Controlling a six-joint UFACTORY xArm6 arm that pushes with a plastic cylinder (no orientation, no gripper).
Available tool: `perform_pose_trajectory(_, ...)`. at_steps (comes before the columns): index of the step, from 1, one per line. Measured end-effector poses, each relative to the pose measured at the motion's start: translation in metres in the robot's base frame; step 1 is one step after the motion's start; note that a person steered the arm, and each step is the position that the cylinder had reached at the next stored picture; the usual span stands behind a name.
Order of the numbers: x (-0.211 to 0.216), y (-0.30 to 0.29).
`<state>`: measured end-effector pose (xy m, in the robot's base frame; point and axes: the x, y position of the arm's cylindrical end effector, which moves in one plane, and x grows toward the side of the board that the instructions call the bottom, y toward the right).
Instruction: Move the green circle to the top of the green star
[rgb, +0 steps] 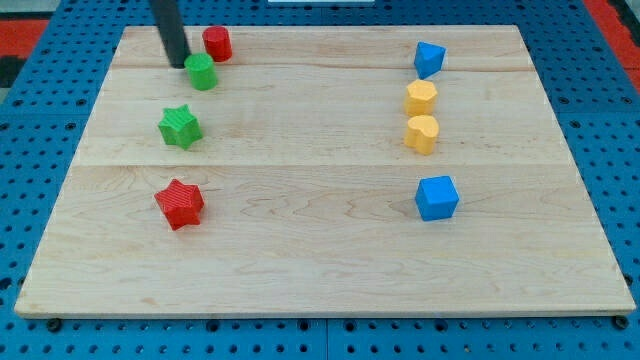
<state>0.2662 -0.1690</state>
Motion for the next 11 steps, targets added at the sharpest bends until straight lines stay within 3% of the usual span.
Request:
perform_pose_trajectory(3,0.021,0.025)
perform_pose_trajectory(5,0.003,0.032)
perform_pose_trajectory(6,-0.003,0.101)
perform_pose_trajectory(7,0.013,0.113)
perform_pose_trajectory(9,0.055,0.057)
perform_pose_trajectory(11,0.042,0.056)
